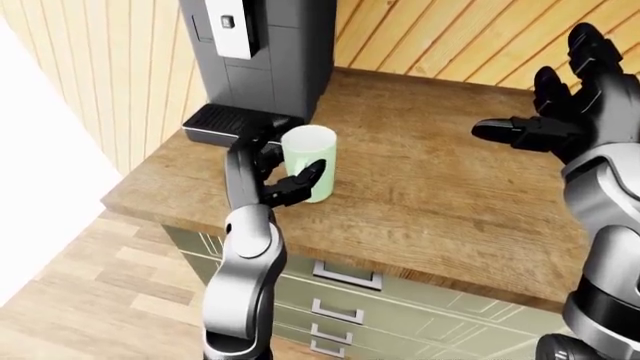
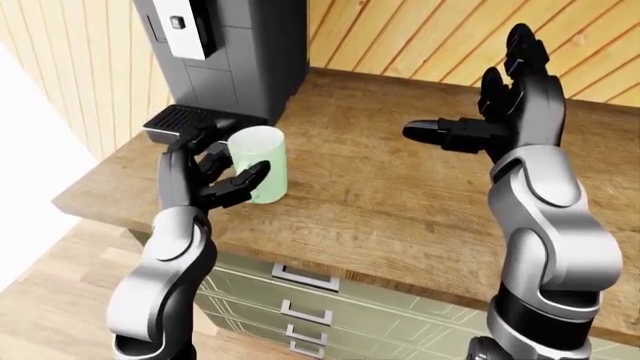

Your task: Pick the mug from under the coffee machine dispenser and place it on the counter.

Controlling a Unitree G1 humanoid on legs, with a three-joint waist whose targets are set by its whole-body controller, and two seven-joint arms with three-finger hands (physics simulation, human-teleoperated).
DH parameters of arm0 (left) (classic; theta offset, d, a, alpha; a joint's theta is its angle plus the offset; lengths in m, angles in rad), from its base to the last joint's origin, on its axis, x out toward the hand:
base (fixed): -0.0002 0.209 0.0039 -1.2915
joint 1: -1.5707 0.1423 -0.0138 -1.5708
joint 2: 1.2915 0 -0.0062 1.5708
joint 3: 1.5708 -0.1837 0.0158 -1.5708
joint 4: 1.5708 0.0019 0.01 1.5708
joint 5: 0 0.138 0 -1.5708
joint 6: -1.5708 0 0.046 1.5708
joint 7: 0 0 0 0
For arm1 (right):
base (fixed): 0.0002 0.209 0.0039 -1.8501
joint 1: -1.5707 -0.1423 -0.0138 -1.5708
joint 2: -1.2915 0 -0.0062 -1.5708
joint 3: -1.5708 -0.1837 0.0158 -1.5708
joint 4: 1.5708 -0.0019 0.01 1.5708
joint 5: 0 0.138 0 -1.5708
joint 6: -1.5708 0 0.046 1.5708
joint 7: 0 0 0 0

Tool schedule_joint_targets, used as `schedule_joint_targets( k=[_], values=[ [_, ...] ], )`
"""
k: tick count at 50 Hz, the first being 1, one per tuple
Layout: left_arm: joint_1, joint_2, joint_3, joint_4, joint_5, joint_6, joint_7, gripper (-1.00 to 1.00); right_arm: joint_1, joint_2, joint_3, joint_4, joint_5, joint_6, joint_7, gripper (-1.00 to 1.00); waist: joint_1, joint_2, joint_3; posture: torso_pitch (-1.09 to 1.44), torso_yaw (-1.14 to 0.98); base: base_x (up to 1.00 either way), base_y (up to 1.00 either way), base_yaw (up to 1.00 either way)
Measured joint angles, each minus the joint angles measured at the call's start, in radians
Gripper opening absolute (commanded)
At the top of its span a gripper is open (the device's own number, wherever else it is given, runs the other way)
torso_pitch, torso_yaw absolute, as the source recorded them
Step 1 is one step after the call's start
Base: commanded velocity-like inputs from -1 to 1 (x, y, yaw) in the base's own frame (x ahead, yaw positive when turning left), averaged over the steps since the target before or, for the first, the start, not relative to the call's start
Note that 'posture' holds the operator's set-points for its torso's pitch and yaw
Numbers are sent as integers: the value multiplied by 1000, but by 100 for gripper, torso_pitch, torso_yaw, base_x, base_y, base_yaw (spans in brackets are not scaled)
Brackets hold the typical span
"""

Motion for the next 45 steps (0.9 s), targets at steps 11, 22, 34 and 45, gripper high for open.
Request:
schedule_joint_targets(
  k=[11, 22, 34, 45],
  values=[
    [-5, -1, -3, -14, 7, 36, -9, 100, -2, -2, 1, -2, 2, 1, 0, 100, -1, 0, 2, 0, 0, 0, 0, 0],
    [-5, -4, -12, -33, 21, 46, -30, 100, -2, -3, 1, 1, 1, -2, 2, 100, -1, 0, 1, 0, 0, 0, 0, 0],
    [-63, -16, -53, -179, 24, 204, -96, 100, 1, -2, 0, -1, -3, -4, 5, 100, 0, -1, 1, 0, 0, 0, 0, 0],
    [-96, 38, -63, -270, 84, 310, -182, 100, -4, -4, -2, -1, -3, 0, 6, 100, 0, 0, 6, 0, 0, 0, 0, 0]
  ],
)
